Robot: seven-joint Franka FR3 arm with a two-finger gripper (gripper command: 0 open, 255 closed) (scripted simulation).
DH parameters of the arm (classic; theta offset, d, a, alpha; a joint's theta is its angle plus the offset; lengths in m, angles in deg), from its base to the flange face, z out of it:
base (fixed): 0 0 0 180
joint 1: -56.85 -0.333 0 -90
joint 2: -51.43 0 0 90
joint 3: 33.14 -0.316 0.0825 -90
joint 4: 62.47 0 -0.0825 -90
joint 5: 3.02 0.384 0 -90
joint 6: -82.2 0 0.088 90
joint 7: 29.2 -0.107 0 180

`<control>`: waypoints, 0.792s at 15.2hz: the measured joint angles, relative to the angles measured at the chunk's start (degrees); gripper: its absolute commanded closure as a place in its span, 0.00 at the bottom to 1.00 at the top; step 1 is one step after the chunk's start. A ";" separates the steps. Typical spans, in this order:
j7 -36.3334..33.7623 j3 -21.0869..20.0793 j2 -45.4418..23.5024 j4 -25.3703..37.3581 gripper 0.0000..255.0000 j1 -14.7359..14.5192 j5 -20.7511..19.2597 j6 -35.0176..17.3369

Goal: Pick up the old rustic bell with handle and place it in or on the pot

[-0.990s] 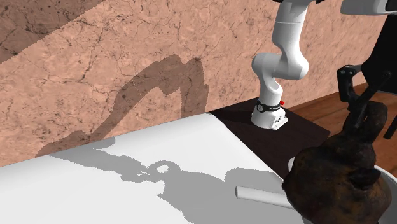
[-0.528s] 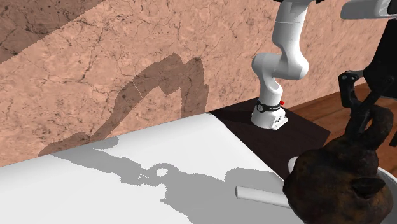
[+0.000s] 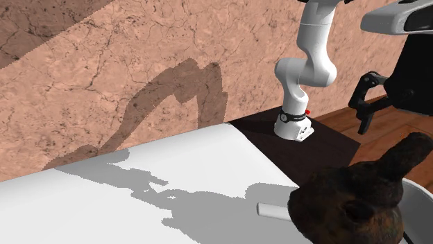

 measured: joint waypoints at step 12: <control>-0.97 -0.10 -1.21 8.39 0.00 -0.18 -0.60 7.92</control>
